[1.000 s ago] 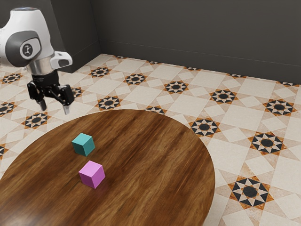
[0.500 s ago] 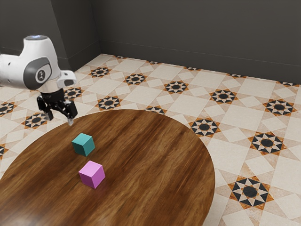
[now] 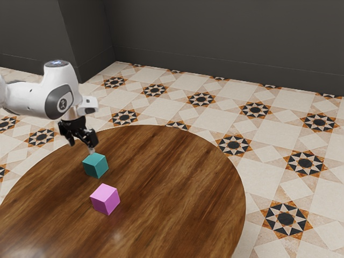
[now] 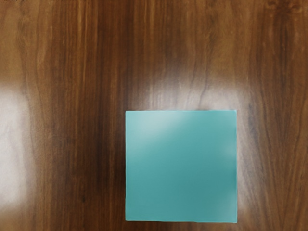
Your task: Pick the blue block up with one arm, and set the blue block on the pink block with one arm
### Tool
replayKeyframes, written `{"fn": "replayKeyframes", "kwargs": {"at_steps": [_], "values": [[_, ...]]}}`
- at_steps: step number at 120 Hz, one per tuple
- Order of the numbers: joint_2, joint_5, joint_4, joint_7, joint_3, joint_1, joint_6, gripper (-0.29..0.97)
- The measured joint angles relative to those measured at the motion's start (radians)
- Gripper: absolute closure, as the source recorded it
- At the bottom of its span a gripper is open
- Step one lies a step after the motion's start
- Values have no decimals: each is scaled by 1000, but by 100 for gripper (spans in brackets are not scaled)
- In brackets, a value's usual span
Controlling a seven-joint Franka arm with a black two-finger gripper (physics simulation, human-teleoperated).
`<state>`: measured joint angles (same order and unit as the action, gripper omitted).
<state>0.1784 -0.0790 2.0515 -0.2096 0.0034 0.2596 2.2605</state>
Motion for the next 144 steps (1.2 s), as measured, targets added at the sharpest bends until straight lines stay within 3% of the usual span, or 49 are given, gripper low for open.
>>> {"fn": "replayKeyframes", "kwargs": {"at_steps": [60,144], "values": [[111,5,-48,-59,-2,-8,45,0],[165,23,-52,-89,-5,-10,60,0]]}}
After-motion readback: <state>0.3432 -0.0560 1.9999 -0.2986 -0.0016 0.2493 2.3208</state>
